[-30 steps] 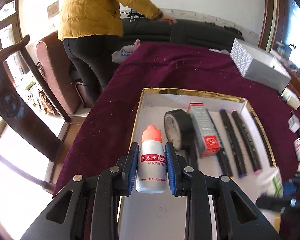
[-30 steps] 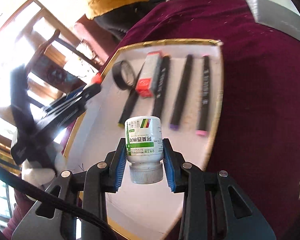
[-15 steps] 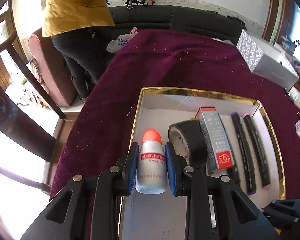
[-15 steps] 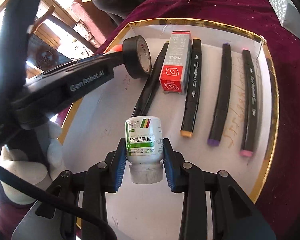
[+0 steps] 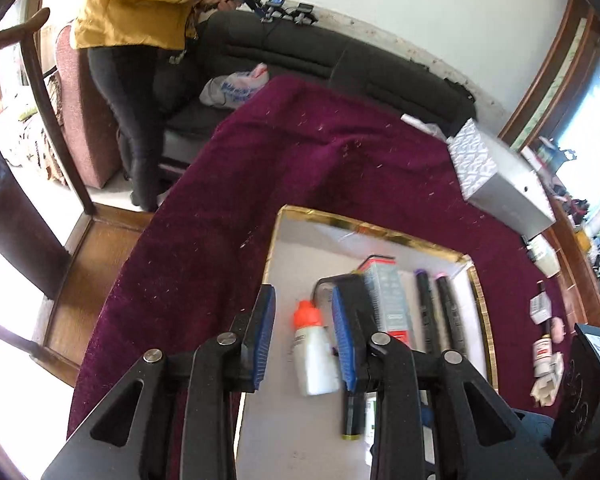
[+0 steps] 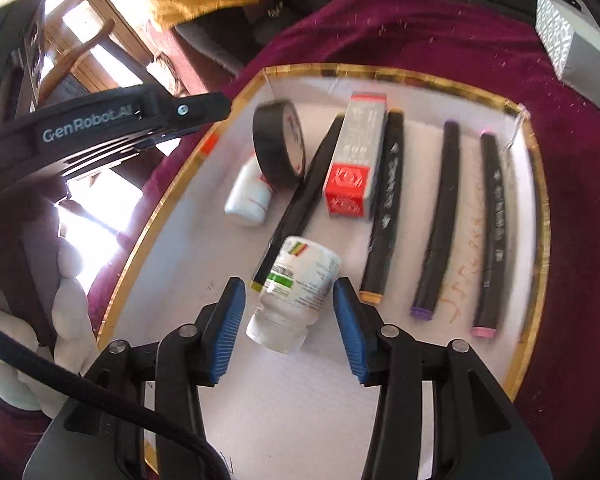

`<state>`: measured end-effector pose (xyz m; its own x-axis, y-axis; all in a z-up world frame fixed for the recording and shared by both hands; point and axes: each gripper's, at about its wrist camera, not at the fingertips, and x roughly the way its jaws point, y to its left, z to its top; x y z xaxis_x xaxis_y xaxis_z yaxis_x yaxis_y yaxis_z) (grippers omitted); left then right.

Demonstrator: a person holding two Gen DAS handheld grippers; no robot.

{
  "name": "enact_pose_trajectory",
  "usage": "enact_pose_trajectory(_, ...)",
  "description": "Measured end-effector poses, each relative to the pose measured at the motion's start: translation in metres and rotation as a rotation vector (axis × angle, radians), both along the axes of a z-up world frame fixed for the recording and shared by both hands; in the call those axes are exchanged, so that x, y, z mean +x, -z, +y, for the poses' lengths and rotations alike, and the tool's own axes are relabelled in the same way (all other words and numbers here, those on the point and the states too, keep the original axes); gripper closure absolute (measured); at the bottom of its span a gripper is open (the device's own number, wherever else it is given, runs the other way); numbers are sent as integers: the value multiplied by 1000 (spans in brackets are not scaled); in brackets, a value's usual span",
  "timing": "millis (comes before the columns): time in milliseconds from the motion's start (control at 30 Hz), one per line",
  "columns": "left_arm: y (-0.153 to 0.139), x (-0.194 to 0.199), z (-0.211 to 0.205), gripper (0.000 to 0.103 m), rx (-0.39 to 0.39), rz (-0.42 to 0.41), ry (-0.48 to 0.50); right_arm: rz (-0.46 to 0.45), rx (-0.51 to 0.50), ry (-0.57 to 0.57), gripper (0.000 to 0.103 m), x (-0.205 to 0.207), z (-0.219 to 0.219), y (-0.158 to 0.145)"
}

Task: Organize objects
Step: 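Carry both bottles into the white tray and open both tools, then lift both open tools away from the tray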

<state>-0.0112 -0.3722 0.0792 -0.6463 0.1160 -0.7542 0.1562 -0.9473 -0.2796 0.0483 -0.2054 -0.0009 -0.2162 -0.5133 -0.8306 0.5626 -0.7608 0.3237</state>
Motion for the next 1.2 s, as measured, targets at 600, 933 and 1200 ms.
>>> enact_pose_trajectory(600, 14, -40, 50, 72, 36, -116, 171, 150, -192, 186, 44, -15, 108, -21)
enact_pose_trajectory(933, 10, -63, 27, 71, -93, -100, 21, 229, -234, 258, 43, -20, 137, -40)
enact_pose_trajectory(1200, -21, -20, 72, 71, -175, -14, 60, 258, -192, 235, 20, -11, 132, -44)
